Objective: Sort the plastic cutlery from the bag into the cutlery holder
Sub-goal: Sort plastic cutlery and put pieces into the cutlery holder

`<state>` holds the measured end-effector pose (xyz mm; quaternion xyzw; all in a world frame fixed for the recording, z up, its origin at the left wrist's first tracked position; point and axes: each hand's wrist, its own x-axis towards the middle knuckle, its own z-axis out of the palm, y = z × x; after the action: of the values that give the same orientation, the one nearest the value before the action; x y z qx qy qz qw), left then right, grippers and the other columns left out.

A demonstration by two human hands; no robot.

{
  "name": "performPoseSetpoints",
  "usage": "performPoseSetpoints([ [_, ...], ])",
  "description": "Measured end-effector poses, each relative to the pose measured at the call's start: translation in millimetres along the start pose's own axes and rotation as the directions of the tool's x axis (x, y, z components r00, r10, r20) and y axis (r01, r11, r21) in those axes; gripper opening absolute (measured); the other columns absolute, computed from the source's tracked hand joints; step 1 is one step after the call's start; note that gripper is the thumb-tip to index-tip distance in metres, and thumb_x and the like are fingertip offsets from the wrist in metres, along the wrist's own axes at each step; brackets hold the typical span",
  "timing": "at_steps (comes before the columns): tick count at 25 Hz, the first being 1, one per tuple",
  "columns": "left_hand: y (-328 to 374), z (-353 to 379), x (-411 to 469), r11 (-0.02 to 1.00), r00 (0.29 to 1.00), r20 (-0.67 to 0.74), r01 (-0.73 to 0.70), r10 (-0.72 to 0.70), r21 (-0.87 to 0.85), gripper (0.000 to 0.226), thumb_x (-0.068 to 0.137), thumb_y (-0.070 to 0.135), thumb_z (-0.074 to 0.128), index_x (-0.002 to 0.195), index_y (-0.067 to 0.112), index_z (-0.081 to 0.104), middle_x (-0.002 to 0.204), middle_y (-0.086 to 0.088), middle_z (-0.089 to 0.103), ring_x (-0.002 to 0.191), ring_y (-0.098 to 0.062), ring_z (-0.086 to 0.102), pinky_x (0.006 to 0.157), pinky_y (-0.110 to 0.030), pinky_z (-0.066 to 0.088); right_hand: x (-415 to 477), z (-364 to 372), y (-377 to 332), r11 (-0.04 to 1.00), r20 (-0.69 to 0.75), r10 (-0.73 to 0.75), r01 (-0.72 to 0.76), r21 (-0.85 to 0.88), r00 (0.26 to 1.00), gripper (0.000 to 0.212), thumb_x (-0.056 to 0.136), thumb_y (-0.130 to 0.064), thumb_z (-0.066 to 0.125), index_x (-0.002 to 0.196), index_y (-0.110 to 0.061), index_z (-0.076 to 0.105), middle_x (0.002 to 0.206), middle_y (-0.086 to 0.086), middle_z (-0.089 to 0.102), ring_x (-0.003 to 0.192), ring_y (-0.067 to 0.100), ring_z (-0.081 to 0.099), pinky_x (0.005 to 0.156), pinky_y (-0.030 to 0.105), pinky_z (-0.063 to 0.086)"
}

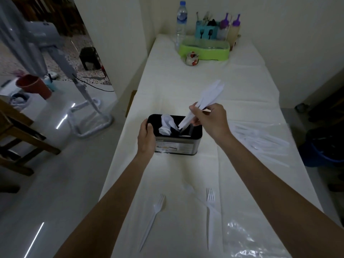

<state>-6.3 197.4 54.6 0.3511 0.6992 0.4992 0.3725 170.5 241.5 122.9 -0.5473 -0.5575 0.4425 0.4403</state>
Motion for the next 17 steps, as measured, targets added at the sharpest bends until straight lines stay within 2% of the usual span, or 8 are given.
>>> performPoseSetpoints([
  [3, -11.0, 4.7, 3.2, 0.999, 1.000, -0.019, -0.022, 0.022, -0.032, 0.040, 0.102, 0.013, 0.028, 0.140, 0.008, 0.038, 0.140, -0.009, 0.046, 0.124, -0.016, 0.044, 0.097, -0.017, 0.034, 10.6, 15.6, 11.4, 0.985, 0.025, -0.045, 0.048, -0.166, 0.999, 0.019, 0.084, -0.019, 0.069, 0.079, -0.001, 0.067, 0.061, 0.010, 0.066, 0.040, 0.003, 0.060, 0.050, 0.011, 0.047],
  [4, -13.9, 4.8, 2.7, 0.998, 0.999, -0.018, -0.036, 0.035, -0.045, 0.039, 0.102, 0.012, 0.028, 0.140, 0.008, 0.038, 0.140, -0.009, 0.047, 0.123, -0.016, 0.044, 0.096, -0.016, 0.034, 13.5, 20.1, 16.2, 0.971, 0.041, -0.063, 0.071, -0.228, 0.997, 0.022, 0.083, -0.020, 0.070, 0.079, 0.001, 0.067, 0.062, 0.012, 0.067, 0.041, 0.004, 0.060, 0.049, 0.012, 0.047],
  [7, -20.3, 4.5, 4.6, 0.994, 0.998, -0.007, -0.063, 0.063, -0.083, 0.039, 0.102, 0.012, 0.028, 0.140, 0.007, 0.037, 0.139, -0.009, 0.048, 0.127, -0.020, 0.045, 0.108, -0.029, 0.035, 22.3, 28.9, 29.3, 0.894, 0.101, -0.126, 0.157, -0.420, 0.987, 0.030, 0.079, -0.028, 0.072, 0.083, 0.000, 0.062, 0.079, 0.012, 0.066, 0.064, 0.019, 0.061, 0.062, 0.034, 0.053],
  [9, -21.9, 4.7, 5.0, 0.993, 0.997, -0.013, -0.076, 0.076, -0.095, 0.039, 0.102, 0.011, 0.028, 0.139, 0.007, 0.038, 0.138, -0.009, 0.048, 0.125, -0.018, 0.046, 0.108, -0.030, 0.035, 22.5, 29.2, 33.9, 0.847, 0.176, -0.077, 0.157, -0.508, 0.981, 0.033, 0.077, -0.031, 0.072, 0.083, -0.005, 0.053, 0.088, 0.004, 0.056, 0.077, 0.022, 0.056, 0.069, 0.039, 0.050],
  [11, -22.2, 4.7, 4.4, 0.992, 0.996, -0.014, -0.085, 0.084, -0.095, 0.039, 0.102, 0.011, 0.028, 0.139, 0.007, 0.039, 0.136, -0.008, 0.049, 0.121, -0.015, 0.047, 0.104, -0.025, 0.036, 18.3, 27.4, 35.6, 0.834, 0.262, -0.034, 0.172, -0.525, 0.964, 0.027, 0.076, -0.030, 0.074, 0.086, -0.013, 0.056, 0.094, 0.000, 0.048, 0.084, 0.020, 0.054, 0.074, 0.041, 0.050],
  [13, -23.2, 4.1, 4.8, 0.992, 0.996, -0.006, -0.085, 0.085, -0.091, 0.039, 0.102, 0.012, 0.028, 0.139, 0.007, 0.039, 0.136, -0.008, 0.049, 0.120, -0.015, 0.047, 0.101, -0.024, 0.036, 12.2, 22.6, 35.6, 0.852, 0.310, -0.064, 0.213, -0.477, 0.949, 0.026, 0.074, -0.030, 0.075, 0.095, -0.019, 0.064, 0.099, -0.003, 0.049, 0.084, 0.016, 0.054, 0.078, 0.043, 0.052],
  [17, -22.9, 2.6, 5.2, 0.994, 0.997, 0.013, -0.071, 0.072, -0.086, 0.039, 0.102, 0.014, 0.027, 0.139, 0.010, 0.038, 0.138, -0.008, 0.049, 0.125, -0.018, 0.046, 0.107, -0.030, 0.037, -9.9, 4.3, 31.6, 0.891, 0.352, -0.133, 0.267, -0.368, 0.927, 0.054, 0.074, -0.038, 0.075, 0.122, -0.026, 0.052, 0.107, -0.010, 0.055, 0.078, 0.009, 0.054, 0.075, 0.028, 0.049],
])
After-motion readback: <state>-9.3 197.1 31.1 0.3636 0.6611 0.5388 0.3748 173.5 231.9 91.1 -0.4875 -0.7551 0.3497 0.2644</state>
